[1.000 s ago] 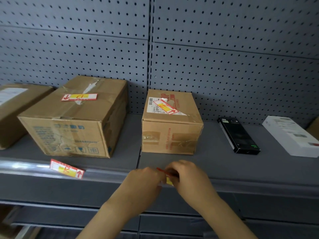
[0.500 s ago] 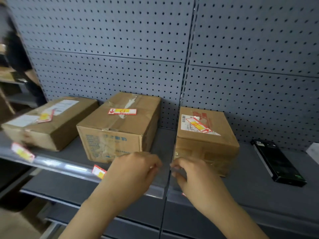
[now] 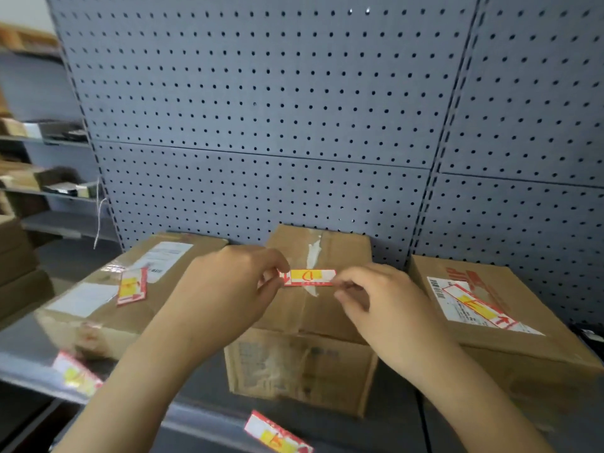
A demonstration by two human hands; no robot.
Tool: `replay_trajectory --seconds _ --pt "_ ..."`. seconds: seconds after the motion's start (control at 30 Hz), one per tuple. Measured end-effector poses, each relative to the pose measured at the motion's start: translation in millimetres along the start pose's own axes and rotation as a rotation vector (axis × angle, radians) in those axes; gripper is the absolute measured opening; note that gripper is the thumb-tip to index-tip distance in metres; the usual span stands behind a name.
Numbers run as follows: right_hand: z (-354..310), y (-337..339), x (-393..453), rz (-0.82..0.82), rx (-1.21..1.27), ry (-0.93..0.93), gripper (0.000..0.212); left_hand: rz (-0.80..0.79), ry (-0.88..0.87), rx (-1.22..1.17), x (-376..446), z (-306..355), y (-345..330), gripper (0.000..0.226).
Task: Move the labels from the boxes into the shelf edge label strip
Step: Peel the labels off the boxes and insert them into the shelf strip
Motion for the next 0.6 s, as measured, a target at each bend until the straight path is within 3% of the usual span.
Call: replay_trajectory --seconds 0.27,0.47,0.6 --pt "-3 -32 45 -0.085 -0.077 -0.060 0.020 -0.138 -0.051 0.001 40 -31 -28 0.017" --pt "-2 -57 64 -0.357 -0.051 -0.018 0.033 -0.170 -0.059 0.000 62 -37 -39 0.021" --pt "-9 -61 71 -0.433 -0.112 0.086 0.030 -0.118 -0.109 -0.030 73 -36 -40 0.022"
Point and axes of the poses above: each hand's wrist, its own x-axis towards the middle knuckle, its own y-axis out of the back of the hand, z = x × y, the point moved 8 cm from there along x, towards the middle knuckle, and after that the axes turned 1 degree about x, right-handed, at the moved point
